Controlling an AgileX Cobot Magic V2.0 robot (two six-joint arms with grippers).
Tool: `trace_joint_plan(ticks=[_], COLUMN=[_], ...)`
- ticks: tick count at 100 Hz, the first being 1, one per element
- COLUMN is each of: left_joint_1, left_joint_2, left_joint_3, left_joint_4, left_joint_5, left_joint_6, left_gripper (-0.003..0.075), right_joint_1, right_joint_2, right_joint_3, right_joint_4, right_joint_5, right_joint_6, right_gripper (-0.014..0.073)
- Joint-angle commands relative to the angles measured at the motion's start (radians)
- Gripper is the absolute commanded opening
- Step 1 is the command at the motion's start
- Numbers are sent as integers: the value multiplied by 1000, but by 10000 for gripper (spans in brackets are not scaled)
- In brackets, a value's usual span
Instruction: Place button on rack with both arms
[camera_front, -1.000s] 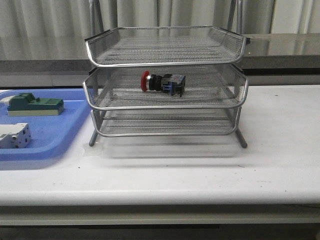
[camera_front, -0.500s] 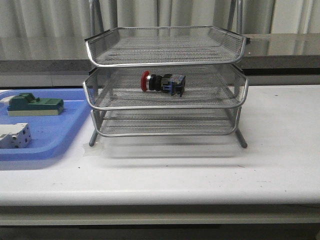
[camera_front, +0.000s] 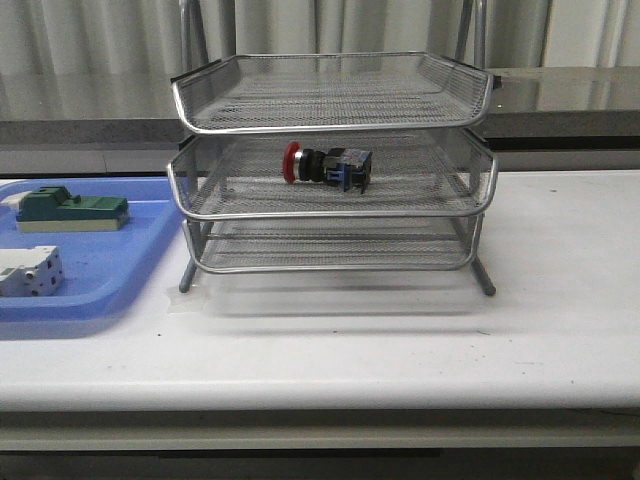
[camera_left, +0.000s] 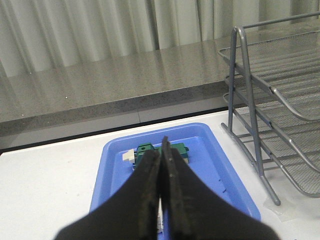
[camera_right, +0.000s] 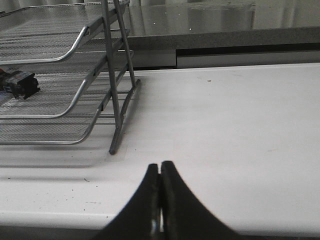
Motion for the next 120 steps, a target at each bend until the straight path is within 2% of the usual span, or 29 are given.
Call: trace_joint_plan(ticks=[1, 9, 14, 61, 68, 120], left_joint_1=[2, 2, 2, 2, 2, 11], left_joint_2=[-57, -118, -154, -334, -361, -375], left_joint_3=[10, 50, 76, 292, 291, 291], left_joint_4=[87, 192, 212, 209, 209, 207], left_joint_5=[-85, -85, -85, -95, -64, -70], left_joint_6=[-86, -218, -250, -333, -333, -333], left_gripper=[-20, -20, -20, -20, -20, -20], right_joint_1=[-1, -1, -1, -1, -1, -1], right_joint_2=[-18, -18, -18, -18, -18, -18], right_joint_3=[-17, -17, -17, -17, -17, -17], right_joint_4=[-11, -11, -11, -11, -11, -11], right_joint_5=[-77, -77, -77, -77, -77, -77], right_joint_6=[-1, -1, -1, -1, -1, -1], right_gripper=[-60, -60, -60, -60, -60, -60])
